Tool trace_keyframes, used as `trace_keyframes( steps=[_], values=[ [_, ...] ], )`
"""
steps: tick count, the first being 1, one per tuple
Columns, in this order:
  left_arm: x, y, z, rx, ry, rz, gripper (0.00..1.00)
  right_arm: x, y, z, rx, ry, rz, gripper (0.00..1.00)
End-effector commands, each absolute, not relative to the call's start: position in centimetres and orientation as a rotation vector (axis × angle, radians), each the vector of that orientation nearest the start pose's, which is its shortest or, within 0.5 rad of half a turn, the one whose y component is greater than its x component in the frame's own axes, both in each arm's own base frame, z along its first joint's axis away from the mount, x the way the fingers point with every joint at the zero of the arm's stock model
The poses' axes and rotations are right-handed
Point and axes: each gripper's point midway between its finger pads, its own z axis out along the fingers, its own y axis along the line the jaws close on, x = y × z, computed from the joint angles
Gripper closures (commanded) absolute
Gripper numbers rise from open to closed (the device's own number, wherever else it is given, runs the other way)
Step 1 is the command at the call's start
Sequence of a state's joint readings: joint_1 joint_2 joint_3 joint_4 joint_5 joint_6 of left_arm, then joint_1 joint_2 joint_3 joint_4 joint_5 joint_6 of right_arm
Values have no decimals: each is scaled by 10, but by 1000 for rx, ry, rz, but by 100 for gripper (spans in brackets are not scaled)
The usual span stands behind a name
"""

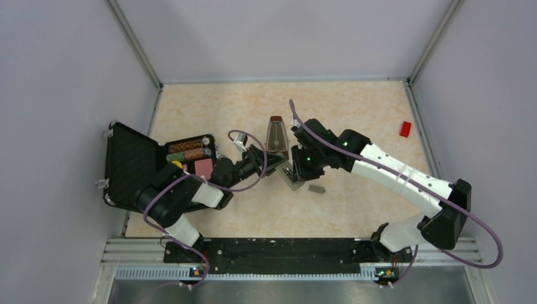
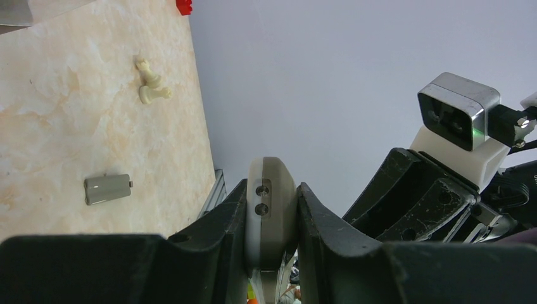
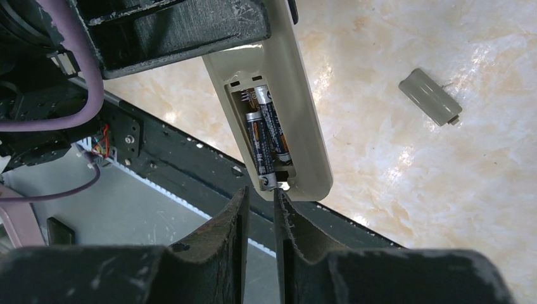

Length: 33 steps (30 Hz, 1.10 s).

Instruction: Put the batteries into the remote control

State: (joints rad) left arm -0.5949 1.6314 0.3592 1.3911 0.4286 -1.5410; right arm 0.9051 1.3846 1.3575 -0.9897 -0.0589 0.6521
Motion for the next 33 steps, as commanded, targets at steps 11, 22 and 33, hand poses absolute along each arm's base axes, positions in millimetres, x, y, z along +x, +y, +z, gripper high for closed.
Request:
trace_keyframes(
  steps=[11, 22, 33],
  values=[
    [250, -305, 224, -312, 1654, -1996, 100, 184, 284, 204, -321, 2660, 627, 84],
    [249, -305, 224, -309, 1653, -1997, 100, 187, 288, 197, -308, 2668, 630, 95],
    [245, -305, 227, -294, 1647, -2015, 100, 191, 294, 191, -292, 2676, 648, 100]
  ],
)
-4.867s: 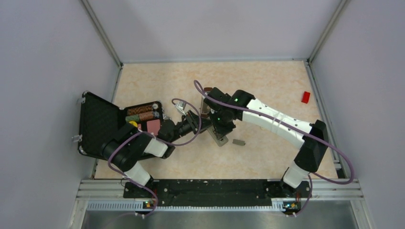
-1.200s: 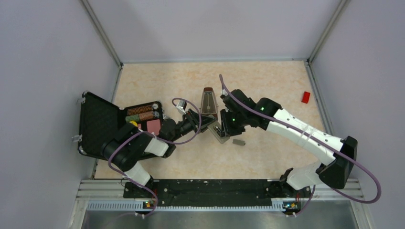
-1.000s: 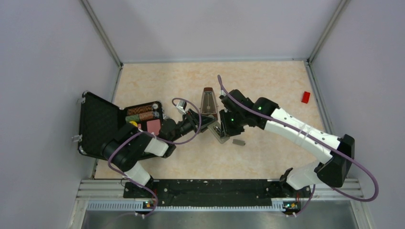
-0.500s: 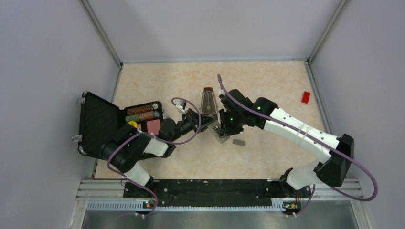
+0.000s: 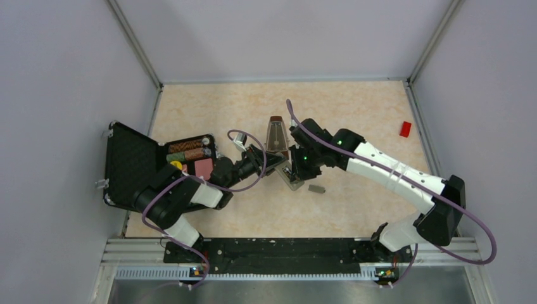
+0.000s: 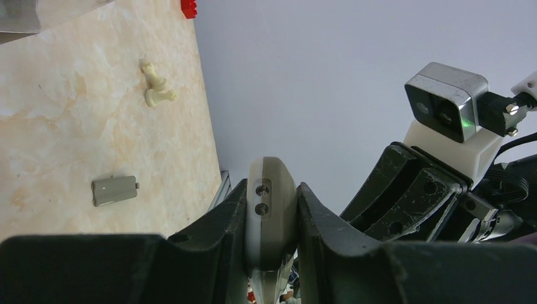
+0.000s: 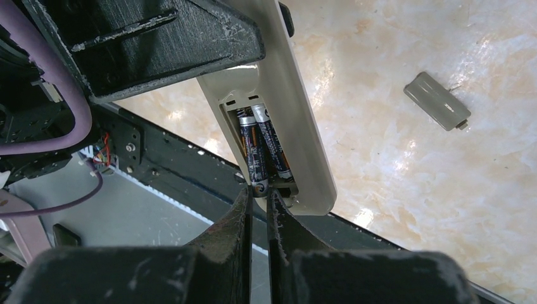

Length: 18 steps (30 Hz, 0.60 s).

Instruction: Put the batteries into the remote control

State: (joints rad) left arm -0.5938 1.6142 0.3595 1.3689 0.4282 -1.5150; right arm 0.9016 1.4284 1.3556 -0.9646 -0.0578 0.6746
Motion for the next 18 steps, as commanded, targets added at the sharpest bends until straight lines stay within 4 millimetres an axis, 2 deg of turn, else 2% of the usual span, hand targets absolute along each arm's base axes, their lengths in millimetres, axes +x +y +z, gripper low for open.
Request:
trace_keyframes(
  steps=[1, 13, 18],
  values=[
    [246, -305, 227, -296, 1646, -2014, 100, 191, 294, 191, -293, 2677, 653, 100],
    [243, -304, 228, -279, 1637, -2022, 100, 194, 300, 184, -299, 2699, 654, 100],
    [242, -303, 227, -271, 1638, -2013, 100, 197, 301, 185, -239, 2707, 692, 100]
  ],
)
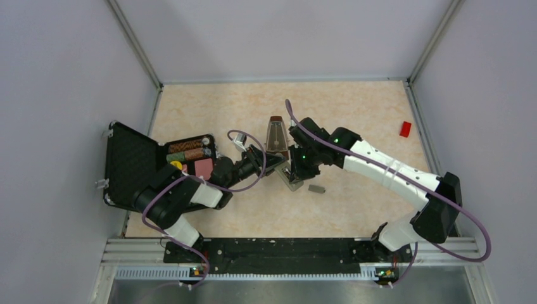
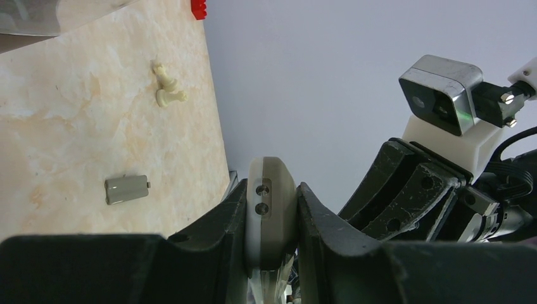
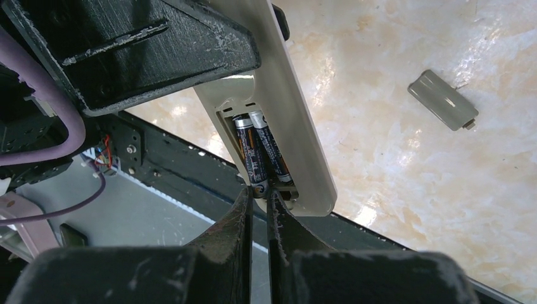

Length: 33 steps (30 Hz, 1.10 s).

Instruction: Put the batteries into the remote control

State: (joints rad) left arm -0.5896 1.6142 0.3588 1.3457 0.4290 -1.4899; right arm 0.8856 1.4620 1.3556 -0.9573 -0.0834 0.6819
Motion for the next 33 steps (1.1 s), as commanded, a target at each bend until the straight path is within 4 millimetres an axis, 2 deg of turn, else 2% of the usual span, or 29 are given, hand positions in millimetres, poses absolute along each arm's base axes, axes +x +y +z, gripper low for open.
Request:
trace_keyframes(
  steps=[1, 21, 25, 33],
  values=[
    [242, -303, 226, -263, 1639, -2008, 100, 198, 301, 185, -224, 2712, 710, 100],
    [229, -301, 228, -105, 1594, -1944, 100, 208, 308, 166, -26, 2815, 851, 100],
    [229, -301, 227, -103, 1596, -1934, 100, 211, 309, 164, 75, 2817, 892, 99],
    [231, -299, 232, -93, 1579, -1896, 100, 211, 309, 157, 408, 2815, 989, 100]
  ],
)
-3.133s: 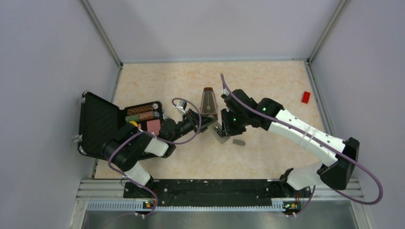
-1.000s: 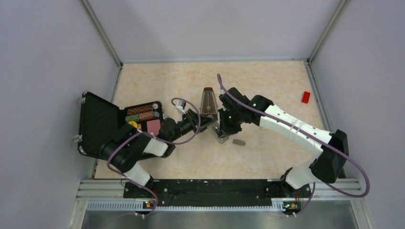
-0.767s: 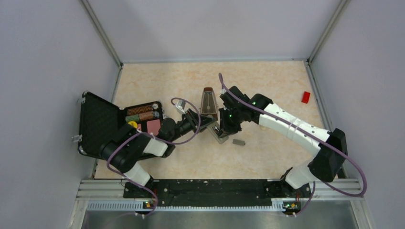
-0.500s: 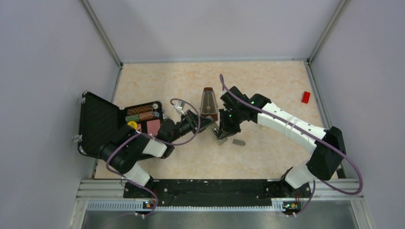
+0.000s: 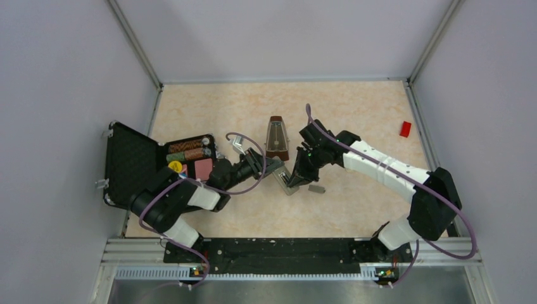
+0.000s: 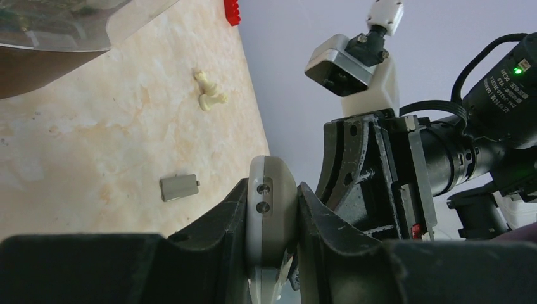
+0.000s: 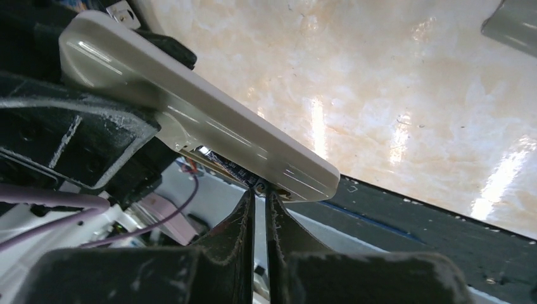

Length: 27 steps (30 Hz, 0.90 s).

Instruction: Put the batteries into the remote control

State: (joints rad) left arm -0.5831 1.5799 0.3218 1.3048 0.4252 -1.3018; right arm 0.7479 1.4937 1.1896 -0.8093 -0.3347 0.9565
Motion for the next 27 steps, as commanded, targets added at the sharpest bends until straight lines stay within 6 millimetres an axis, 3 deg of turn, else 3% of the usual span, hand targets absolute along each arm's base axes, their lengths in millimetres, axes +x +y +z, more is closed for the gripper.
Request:
trace_keyframes(
  steps=[1, 19, 27],
  values=[
    [231, -299, 232, -90, 1580, -1895, 100, 211, 310, 157, 448, 2811, 1001, 100],
    [221, -298, 244, -18, 1536, -1887, 100, 215, 309, 154, 794, 2751, 1039, 100],
    [221, -297, 254, -67, 1536, -1935, 100, 217, 309, 157, 831, 2708, 1079, 97]
  ],
)
